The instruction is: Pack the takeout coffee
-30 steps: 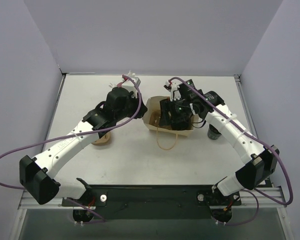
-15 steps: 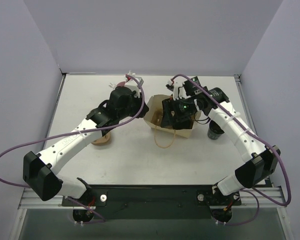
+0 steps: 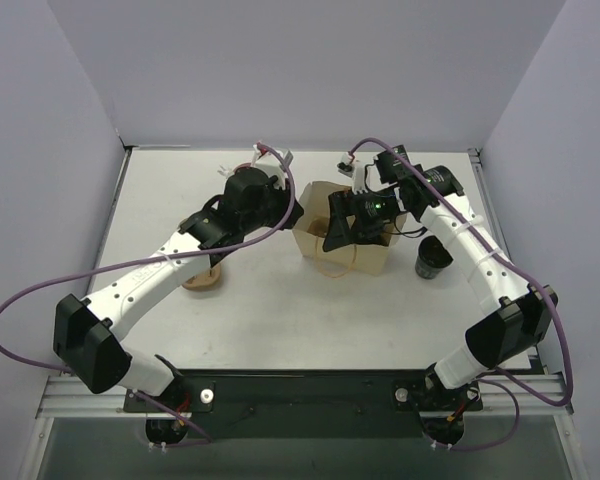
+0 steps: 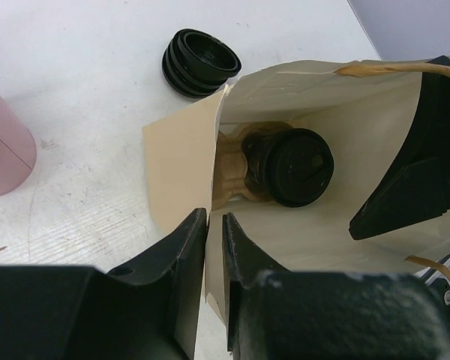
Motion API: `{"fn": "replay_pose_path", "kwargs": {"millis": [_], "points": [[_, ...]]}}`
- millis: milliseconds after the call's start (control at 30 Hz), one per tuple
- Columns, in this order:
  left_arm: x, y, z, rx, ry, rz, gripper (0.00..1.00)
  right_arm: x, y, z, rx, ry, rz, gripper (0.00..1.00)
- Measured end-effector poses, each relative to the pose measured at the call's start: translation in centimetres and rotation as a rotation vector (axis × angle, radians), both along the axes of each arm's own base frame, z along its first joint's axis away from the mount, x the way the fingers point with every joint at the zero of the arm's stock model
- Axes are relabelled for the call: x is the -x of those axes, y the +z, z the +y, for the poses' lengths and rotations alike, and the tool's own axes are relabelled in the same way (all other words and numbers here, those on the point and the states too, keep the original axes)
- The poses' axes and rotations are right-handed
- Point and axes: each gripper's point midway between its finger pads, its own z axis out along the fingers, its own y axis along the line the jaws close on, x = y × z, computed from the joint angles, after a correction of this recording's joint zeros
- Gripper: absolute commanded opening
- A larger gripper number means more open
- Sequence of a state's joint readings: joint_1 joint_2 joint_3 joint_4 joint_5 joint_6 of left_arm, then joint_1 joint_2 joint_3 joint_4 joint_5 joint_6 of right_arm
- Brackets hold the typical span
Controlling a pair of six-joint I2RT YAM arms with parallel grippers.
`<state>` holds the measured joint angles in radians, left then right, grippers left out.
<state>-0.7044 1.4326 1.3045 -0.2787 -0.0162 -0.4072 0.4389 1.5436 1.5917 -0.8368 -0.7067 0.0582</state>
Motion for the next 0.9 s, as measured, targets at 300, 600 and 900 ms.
{"fn": "replay_pose_path", "kwargs": {"millis": [300, 600, 900], "points": [[-0.4, -0.4, -0.4, -0.004, -0.002, 0.006, 0.25, -1.4, 2.0, -0.6, -0.013, -0.062, -0.035, 0.82], [-0.9, -0.5, -0.9, -0.002, -0.005, 0.005, 0.25, -3.4, 3.8, -1.7, -0.020, -0.156, -0.073, 0.82], [-1.0, -0.1, -1.8, 0.020, -0.038, 0.000, 0.31, -3.7, 3.7, -1.9, -0.036, -0.171, -0.047, 0.78]]}}
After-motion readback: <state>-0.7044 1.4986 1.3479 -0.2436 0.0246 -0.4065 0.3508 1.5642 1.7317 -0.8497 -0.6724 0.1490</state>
